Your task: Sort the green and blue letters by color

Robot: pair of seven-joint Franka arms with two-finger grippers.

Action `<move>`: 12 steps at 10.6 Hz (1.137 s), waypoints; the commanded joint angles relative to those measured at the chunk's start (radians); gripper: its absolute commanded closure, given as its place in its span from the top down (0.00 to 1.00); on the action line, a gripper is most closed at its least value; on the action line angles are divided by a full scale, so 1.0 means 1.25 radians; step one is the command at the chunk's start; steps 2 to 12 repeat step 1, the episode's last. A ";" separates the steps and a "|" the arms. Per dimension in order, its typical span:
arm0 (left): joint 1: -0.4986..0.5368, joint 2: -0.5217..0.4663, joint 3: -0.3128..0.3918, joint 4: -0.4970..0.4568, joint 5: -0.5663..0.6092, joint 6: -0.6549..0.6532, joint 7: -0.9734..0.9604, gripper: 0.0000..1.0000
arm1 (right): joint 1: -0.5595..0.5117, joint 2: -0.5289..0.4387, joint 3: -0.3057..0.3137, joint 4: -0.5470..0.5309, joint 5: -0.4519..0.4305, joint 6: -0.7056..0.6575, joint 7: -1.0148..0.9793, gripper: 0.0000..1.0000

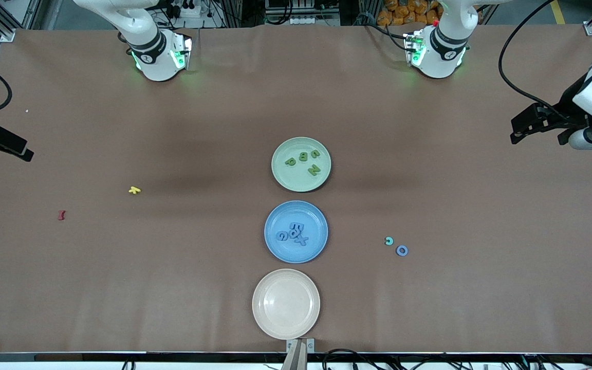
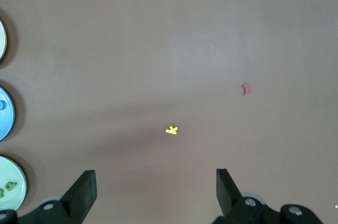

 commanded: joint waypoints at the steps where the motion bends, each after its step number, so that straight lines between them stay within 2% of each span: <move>1: 0.002 0.010 -0.001 0.023 -0.011 -0.020 0.023 1.00 | 0.002 0.003 0.001 0.006 0.008 -0.008 0.014 1.00; 12: 0.002 0.010 -0.001 0.023 -0.011 -0.020 0.023 1.00 | 0.002 0.003 0.001 0.006 0.008 -0.008 0.014 1.00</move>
